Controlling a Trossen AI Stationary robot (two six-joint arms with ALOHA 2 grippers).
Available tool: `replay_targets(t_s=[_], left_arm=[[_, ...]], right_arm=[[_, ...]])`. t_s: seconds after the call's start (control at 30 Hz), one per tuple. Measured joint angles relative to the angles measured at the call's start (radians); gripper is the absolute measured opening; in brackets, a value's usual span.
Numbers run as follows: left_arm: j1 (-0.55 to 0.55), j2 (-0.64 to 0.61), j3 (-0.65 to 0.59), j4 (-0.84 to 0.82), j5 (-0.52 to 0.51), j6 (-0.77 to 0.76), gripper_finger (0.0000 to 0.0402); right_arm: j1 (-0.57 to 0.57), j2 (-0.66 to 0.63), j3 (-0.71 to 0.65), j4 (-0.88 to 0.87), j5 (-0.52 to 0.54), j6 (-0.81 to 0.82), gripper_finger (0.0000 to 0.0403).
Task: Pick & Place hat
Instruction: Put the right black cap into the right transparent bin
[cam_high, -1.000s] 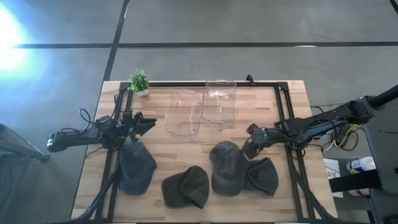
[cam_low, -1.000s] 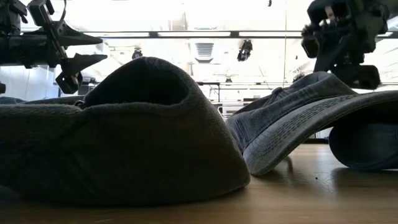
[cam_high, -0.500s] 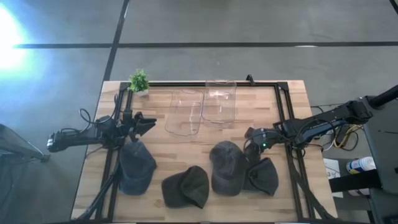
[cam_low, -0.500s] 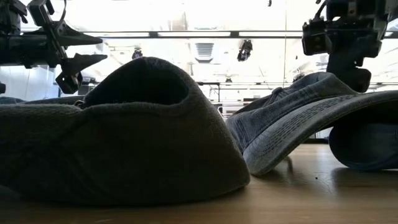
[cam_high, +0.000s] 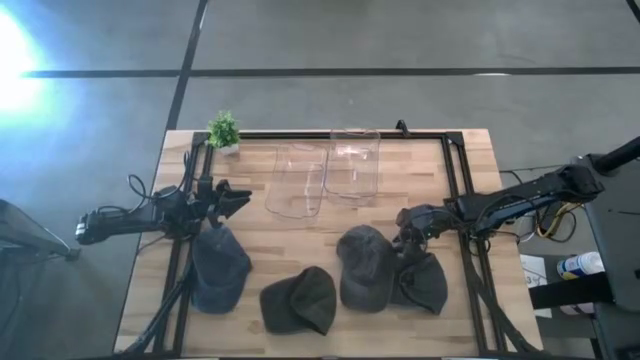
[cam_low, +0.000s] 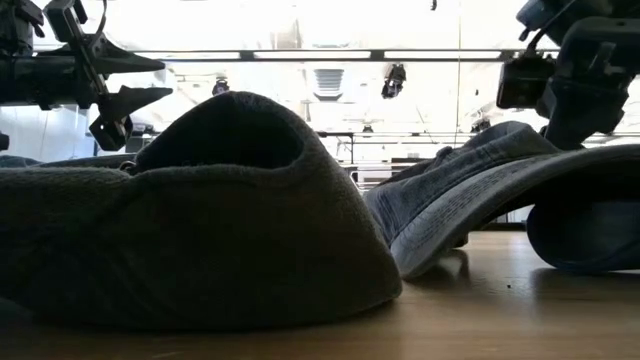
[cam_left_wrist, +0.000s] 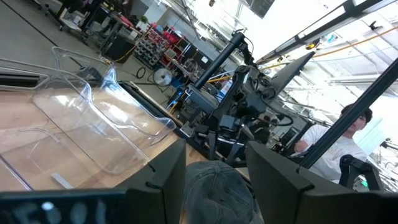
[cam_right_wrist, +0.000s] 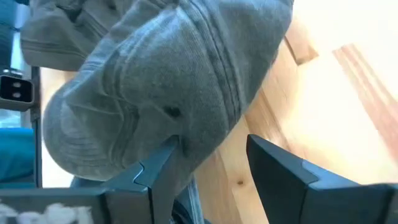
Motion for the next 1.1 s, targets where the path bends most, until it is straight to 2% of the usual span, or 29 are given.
replay_targets(t_s=[0.2, 0.33, 0.43, 0.53, 0.8, 0.93, 1.1], left_arm=[[0.0, 0.0, 0.0, 0.0, 0.0, 0.0, 0.0161], [0.0, 0.0, 0.0, 0.0, 0.0, 0.0, 0.0161], [0.0, 0.0, 0.0, -0.001, 0.0, 0.0, 0.0161], [0.0, 0.0, 0.0, -0.001, 0.0, 0.0, 0.0161], [0.0, 0.0, 0.0, -0.001, 0.0, 0.0, 0.0161], [0.0, 0.0, 0.0, 0.0, 0.0, 0.0, 0.0161], [0.0, 0.0, 0.0, 0.0, 0.0, 0.0, 0.0161]], right_arm=[[-0.025, -0.051, -0.054, 0.038, -0.033, -0.017, 0.0183], [-0.056, -0.021, -0.128, 0.217, -0.13, 0.015, 0.0183], [-0.061, 0.019, -0.162, 0.312, -0.139, 0.046, 0.0183], [-0.061, 0.047, -0.16, 0.401, -0.147, 0.063, 0.0183], [-0.063, 0.195, -0.068, 0.41, -0.113, 0.01, 0.018], [-0.066, 0.291, 0.0, 0.41, -0.157, 0.008, 0.0142], [-0.073, 0.353, 0.082, 0.374, -0.197, -0.03, 0.0038]])
